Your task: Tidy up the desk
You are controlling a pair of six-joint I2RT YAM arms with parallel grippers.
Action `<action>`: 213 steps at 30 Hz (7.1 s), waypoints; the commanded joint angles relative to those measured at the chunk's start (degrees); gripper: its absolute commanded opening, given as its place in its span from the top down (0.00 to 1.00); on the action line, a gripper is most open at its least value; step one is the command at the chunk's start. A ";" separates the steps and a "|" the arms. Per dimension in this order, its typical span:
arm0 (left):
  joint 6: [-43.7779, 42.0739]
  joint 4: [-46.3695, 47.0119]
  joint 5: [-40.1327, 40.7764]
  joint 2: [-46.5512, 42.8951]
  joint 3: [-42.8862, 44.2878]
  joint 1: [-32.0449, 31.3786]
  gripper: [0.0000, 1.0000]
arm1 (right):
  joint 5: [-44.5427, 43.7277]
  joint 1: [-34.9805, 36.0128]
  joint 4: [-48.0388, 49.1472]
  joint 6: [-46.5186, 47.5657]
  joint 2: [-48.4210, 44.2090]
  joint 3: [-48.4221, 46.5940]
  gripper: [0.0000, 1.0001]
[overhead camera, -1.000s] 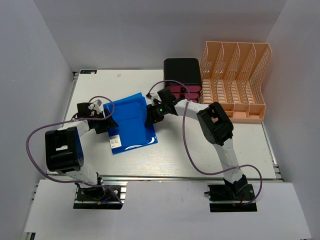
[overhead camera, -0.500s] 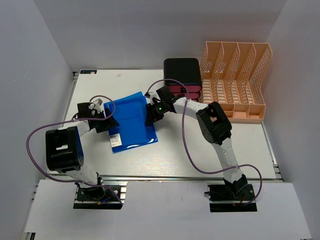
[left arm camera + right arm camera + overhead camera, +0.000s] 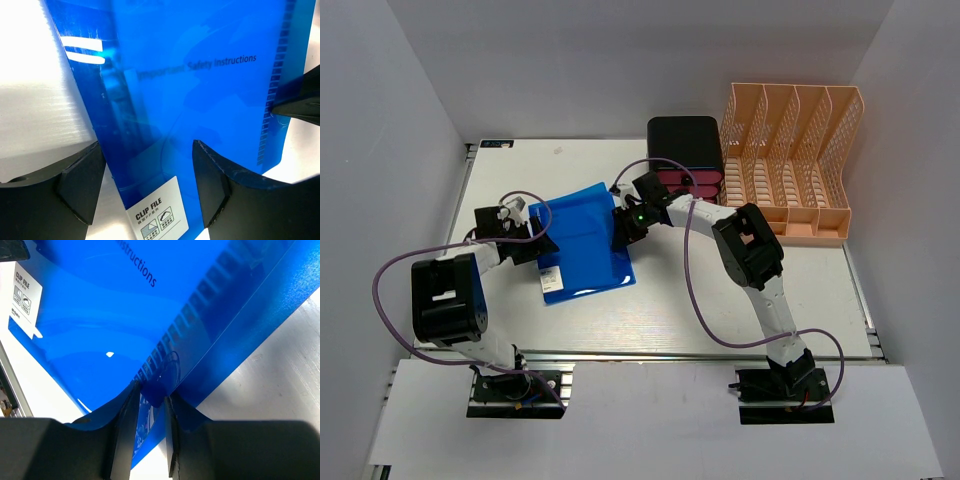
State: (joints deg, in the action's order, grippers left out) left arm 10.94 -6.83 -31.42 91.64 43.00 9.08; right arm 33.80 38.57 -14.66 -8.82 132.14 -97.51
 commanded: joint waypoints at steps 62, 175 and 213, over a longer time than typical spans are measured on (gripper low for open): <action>15.34 -4.41 -33.37 -4.26 -4.07 -11.19 0.49 | -2.69 9.33 -4.94 6.79 6.38 -1.53 0.85; 4.36 6.38 59.61 12.77 58.85 -68.23 1.00 | -44.08 -22.83 -4.34 19.80 -74.56 21.13 1.00; -8.74 40.32 75.27 34.22 68.87 -71.04 1.00 | -42.24 -26.09 8.59 17.26 -89.33 41.79 1.00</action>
State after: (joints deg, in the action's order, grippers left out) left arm 4.64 26.24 41.71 134.56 108.90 -61.06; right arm -8.71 12.73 -9.06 9.28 43.44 -55.59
